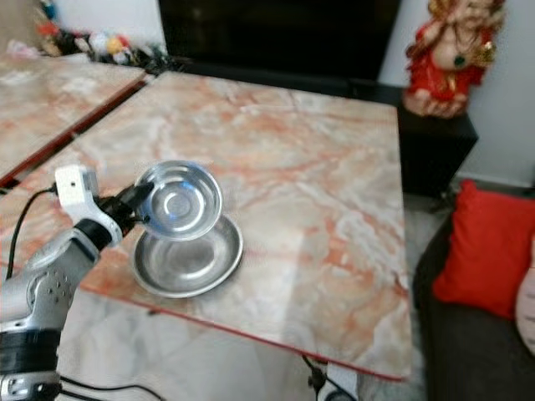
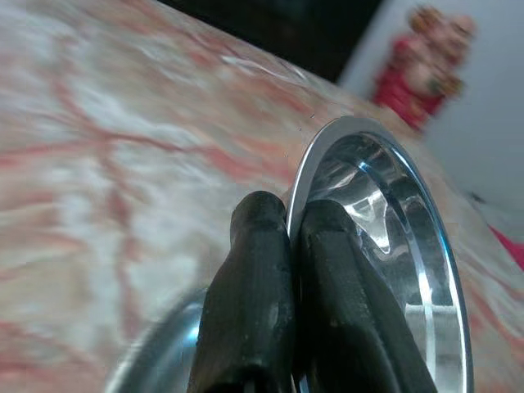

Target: Setting the table

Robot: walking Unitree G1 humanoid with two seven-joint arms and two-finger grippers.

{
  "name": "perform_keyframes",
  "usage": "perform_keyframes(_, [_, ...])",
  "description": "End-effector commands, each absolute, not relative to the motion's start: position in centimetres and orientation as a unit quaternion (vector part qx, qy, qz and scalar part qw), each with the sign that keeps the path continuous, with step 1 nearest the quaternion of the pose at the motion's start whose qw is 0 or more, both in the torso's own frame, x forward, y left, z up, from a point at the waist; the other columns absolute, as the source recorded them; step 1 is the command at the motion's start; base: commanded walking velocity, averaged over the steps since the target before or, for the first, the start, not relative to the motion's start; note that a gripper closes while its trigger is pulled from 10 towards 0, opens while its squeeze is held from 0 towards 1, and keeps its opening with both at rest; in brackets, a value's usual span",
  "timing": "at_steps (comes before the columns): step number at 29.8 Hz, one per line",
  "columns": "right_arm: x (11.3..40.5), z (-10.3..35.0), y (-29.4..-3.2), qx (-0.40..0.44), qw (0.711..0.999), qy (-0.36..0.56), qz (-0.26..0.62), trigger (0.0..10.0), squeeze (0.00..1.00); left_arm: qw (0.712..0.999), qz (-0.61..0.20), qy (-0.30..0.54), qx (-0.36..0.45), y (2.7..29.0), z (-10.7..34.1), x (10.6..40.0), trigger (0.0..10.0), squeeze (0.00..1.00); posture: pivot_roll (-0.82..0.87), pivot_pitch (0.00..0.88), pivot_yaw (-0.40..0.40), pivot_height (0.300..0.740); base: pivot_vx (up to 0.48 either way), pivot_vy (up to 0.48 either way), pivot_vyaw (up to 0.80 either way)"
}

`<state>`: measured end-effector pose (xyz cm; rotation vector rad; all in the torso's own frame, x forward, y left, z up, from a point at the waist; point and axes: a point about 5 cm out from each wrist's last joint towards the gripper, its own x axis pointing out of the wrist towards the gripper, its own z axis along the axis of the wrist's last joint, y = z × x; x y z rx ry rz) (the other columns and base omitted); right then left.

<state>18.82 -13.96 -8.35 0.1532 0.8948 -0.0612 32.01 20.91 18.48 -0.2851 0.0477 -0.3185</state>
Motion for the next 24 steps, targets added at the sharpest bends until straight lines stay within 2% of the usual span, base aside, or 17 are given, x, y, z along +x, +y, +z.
perform_keyframes(1, [18.4,-8.6,-13.7,0.075,0.894,0.440,-0.028,10.0,0.00,0.969,-0.201,0.019,-0.139,20.5,19.5,31.5,10.0,0.00,0.13,0.021,-0.035,0.740,0.000,0.000,0.00])
perform_keyframes(5, [18.5,-8.6,-13.7,0.075,0.894,0.440,-0.027,10.0,0.00,0.960,-0.229,0.048,-0.151,20.0,19.3,31.3,10.0,0.00,0.13,0.021,-0.034,0.740,0.000,0.000,0.00])
perform_keyframes(12, [18.4,-8.5,-13.6,0.075,0.895,0.440,-0.028,10.0,0.00,0.966,-0.190,0.092,-0.151,21.0,17.9,31.7,10.0,0.00,0.13,0.015,-0.031,0.740,0.000,0.000,0.00])
perform_keyframes(19, [18.4,-8.6,-13.6,0.074,0.894,0.441,-0.027,10.0,0.00,0.967,-0.159,0.097,-0.175,22.2,18.2,31.7,10.0,0.00,0.14,0.017,-0.032,0.740,0.000,0.000,0.00])
perform_keyframes(24, [18.4,-8.6,-13.6,0.075,0.894,0.441,-0.027,10.0,0.00,0.964,-0.158,0.121,-0.178,22.6,17.6,31.1,10.0,0.00,0.14,0.013,-0.029,0.740,0.000,0.000,0.00])
